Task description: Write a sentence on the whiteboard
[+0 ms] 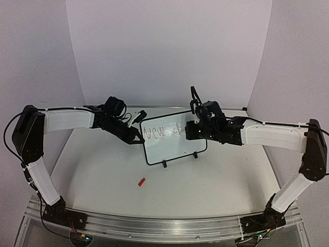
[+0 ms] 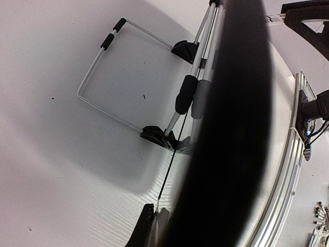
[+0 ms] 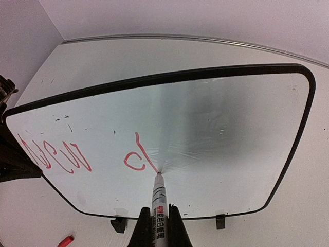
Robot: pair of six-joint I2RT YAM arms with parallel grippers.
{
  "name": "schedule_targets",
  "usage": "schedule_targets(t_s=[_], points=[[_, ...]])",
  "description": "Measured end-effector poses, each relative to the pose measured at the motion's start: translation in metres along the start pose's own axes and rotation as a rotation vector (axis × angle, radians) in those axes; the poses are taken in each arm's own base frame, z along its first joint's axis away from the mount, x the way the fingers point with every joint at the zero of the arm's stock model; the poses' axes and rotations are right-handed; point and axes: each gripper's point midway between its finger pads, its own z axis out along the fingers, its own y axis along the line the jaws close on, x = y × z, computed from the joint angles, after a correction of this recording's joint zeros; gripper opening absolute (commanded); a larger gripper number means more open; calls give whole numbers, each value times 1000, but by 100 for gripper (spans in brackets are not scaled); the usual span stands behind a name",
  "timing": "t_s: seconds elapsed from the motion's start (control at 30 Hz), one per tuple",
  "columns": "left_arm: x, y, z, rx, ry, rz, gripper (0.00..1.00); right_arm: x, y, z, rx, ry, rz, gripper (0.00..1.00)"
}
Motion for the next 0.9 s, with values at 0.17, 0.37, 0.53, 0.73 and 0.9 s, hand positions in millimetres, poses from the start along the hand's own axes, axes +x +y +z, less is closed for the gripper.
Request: schedule_targets(t_s=[0.17, 0.37, 0.53, 0.73, 0.9], points=[[0, 0, 0, 0, 0, 0, 0, 0, 0, 0, -1, -1, 1, 0], [0, 0, 0, 0, 0, 0, 0, -3, 1, 0, -5, -7, 4, 0], [0, 0, 0, 0, 0, 0, 0, -9, 4, -2, -12, -24, 8, 0], [0, 0, 0, 0, 0, 1, 0, -13, 4, -4, -13, -36, 12, 0], [0, 0, 0, 0, 0, 1, 0, -16, 2, -6, -1, -51, 15, 0]])
